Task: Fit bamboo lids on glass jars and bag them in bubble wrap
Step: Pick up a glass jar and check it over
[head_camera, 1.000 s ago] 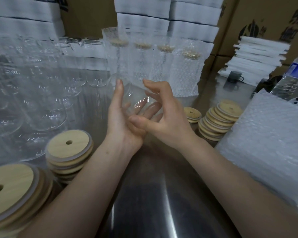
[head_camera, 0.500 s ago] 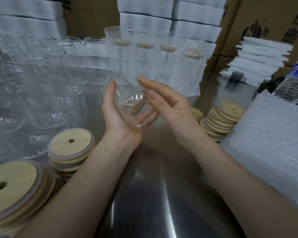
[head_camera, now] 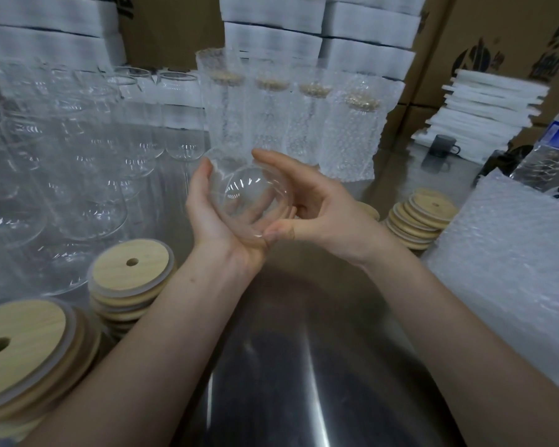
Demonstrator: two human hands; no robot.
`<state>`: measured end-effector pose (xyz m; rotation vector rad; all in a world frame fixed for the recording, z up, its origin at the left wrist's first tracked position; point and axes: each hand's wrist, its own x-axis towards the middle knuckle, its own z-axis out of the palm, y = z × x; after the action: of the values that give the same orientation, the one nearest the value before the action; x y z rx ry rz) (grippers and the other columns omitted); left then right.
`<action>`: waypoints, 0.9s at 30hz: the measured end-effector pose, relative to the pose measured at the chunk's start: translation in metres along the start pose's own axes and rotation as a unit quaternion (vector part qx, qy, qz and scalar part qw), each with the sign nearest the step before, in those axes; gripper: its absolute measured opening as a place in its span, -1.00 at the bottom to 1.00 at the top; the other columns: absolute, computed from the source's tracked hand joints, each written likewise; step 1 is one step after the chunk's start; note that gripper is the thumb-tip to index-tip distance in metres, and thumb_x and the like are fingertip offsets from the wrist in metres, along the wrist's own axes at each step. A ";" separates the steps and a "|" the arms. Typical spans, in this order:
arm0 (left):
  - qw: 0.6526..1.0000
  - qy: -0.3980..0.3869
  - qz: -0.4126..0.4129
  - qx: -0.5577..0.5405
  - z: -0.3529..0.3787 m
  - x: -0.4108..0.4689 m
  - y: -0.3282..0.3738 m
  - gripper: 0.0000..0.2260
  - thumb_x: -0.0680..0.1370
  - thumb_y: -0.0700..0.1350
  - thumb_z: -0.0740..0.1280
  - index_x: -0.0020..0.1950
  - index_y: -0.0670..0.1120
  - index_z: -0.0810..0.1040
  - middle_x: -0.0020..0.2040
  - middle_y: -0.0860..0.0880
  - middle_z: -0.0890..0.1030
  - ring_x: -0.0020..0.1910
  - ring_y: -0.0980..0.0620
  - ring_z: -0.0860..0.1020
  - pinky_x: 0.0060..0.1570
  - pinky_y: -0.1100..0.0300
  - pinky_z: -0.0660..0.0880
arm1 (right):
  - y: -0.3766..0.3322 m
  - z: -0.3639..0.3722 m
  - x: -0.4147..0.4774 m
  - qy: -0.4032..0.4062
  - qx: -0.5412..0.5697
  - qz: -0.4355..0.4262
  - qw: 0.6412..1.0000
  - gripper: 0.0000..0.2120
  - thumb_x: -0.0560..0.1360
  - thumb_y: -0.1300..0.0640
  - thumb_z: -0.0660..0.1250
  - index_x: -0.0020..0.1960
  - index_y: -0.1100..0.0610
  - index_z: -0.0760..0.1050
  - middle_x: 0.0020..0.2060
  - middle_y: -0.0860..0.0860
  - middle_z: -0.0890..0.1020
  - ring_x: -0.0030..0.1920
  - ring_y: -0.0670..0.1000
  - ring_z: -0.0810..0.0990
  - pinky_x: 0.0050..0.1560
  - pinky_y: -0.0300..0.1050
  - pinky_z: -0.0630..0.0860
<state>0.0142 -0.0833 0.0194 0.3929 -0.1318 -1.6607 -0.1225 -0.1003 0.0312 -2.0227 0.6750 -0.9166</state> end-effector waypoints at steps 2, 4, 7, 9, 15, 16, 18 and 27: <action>1.000 0.001 -0.006 -0.023 0.001 0.000 -0.003 -0.41 0.42 0.22 0.41 0.20 -0.23 0.52 -0.17 -0.30 0.67 -0.21 -0.29 0.68 -0.24 -0.09 0.62 | 0.003 0.004 0.001 0.018 -0.054 -0.019 0.998 -0.17 0.27 0.26 0.59 0.40 -0.11 0.30 0.38 -0.14 0.38 0.45 -0.16 0.33 0.44 -0.19 0.30; 0.999 -0.004 -0.018 -0.027 0.002 0.000 -0.006 -0.43 0.43 0.24 0.38 0.08 -0.28 0.56 -0.20 -0.30 0.66 -0.22 -0.29 0.68 -0.18 -0.14 0.63 | 0.003 0.008 0.001 0.036 -0.097 -0.039 0.994 -0.13 0.22 0.21 0.63 0.40 -0.07 0.26 0.37 -0.12 0.37 0.45 -0.12 0.34 0.45 -0.21 0.26; 0.999 -0.034 -0.035 -0.005 0.000 0.000 -0.008 -0.39 0.46 0.26 0.31 -0.22 -0.34 0.67 -0.21 -0.30 0.66 -0.22 -0.28 0.68 -0.14 -0.18 0.63 | 0.002 0.011 -0.001 0.062 -0.101 -0.055 0.991 -0.15 0.21 0.18 0.63 0.39 0.01 0.29 0.30 -0.15 0.39 0.38 -0.14 0.39 0.40 -0.25 0.29; 0.998 -0.051 -0.042 0.011 0.001 -0.002 -0.007 -0.38 0.48 0.26 0.30 -0.28 -0.33 0.68 -0.17 -0.29 0.67 -0.18 -0.28 0.69 -0.12 -0.20 0.62 | 0.001 0.012 -0.002 0.087 -0.114 -0.065 0.987 -0.15 0.20 0.16 0.64 0.38 0.09 0.31 0.24 -0.15 0.40 0.32 -0.14 0.42 0.39 -0.21 0.32; 0.997 -0.060 -0.048 0.024 0.001 -0.005 -0.006 -0.46 0.48 0.23 0.33 -0.18 -0.28 0.70 -0.11 -0.26 0.68 -0.15 -0.25 0.69 -0.12 -0.17 0.63 | -0.002 0.018 -0.002 0.130 -0.107 -0.070 0.983 -0.16 0.11 0.10 0.64 0.26 -0.06 0.29 0.26 -0.04 0.44 0.34 -0.01 0.44 0.42 0.00 0.36; 0.996 -0.067 -0.057 0.020 0.001 -0.006 -0.006 -0.45 0.48 0.23 0.32 -0.20 -0.29 0.70 -0.09 -0.26 0.68 -0.14 -0.25 0.69 -0.10 -0.18 0.63 | -0.002 0.019 -0.002 0.133 -0.108 -0.070 0.983 -0.17 0.10 0.09 0.64 0.24 -0.08 0.28 0.30 0.00 0.44 0.37 0.01 0.44 0.43 0.05 0.35; 0.995 -0.078 -0.060 0.021 0.001 -0.006 -0.006 -0.45 0.50 0.23 0.30 -0.20 -0.28 0.70 -0.10 -0.25 0.68 -0.16 -0.22 0.69 -0.11 -0.15 0.63 | -0.003 0.020 -0.002 0.137 -0.109 -0.072 0.982 -0.18 0.10 0.07 0.65 0.22 -0.10 0.28 0.34 0.03 0.44 0.40 0.00 0.43 0.44 0.09 0.34; 0.994 -0.097 -0.050 0.018 0.000 -0.005 -0.006 -0.47 0.53 0.23 0.28 -0.21 -0.23 0.71 -0.18 -0.19 0.69 -0.20 -0.15 0.70 -0.15 -0.03 0.65 | -0.003 0.020 -0.002 0.137 -0.088 -0.075 0.984 -0.22 0.13 0.08 0.64 0.19 -0.06 0.26 0.40 0.10 0.43 0.43 -0.03 0.40 0.45 0.08 0.34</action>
<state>0.0086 -0.0779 0.0185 0.2684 -0.2907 -1.7953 -0.1069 -0.0880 0.0247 -2.1457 0.7848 -1.2803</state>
